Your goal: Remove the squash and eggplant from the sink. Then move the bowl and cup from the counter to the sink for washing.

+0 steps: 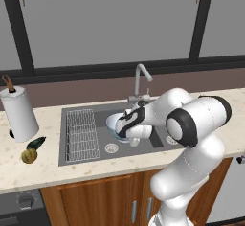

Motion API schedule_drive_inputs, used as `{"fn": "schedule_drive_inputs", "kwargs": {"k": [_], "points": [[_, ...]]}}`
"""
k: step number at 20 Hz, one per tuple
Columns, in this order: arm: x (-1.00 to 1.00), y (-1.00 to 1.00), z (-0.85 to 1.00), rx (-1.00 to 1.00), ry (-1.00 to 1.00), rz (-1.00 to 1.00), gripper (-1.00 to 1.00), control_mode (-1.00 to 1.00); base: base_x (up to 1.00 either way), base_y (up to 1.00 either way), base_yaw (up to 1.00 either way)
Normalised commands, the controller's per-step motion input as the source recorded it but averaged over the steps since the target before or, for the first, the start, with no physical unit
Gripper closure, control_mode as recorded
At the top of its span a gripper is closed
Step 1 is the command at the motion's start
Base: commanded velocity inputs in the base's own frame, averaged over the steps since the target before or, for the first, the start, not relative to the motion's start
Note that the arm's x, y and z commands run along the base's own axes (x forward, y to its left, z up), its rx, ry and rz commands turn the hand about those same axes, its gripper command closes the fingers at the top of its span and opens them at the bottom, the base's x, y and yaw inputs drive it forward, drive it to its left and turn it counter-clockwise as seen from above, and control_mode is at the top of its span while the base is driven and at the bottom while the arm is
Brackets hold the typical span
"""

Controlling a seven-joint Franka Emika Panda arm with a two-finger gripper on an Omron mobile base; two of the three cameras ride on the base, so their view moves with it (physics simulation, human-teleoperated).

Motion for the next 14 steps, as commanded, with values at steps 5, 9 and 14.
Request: {"fn": "schedule_drive_inputs", "kwargs": {"k": [5,9,14], "points": [[0.16,0.0,-0.13,0.0,0.0,0.0,1.0,-1.0,0.0,0.0,0.0],[0.12,0.0,-0.08,0.0,-0.02,0.0,1.0,-1.0,0.0,0.0,0.0],[0.13,0.0,-0.1,0.0,-0.02,0.0,1.0,-1.0,0.0,0.0,0.0]]}}
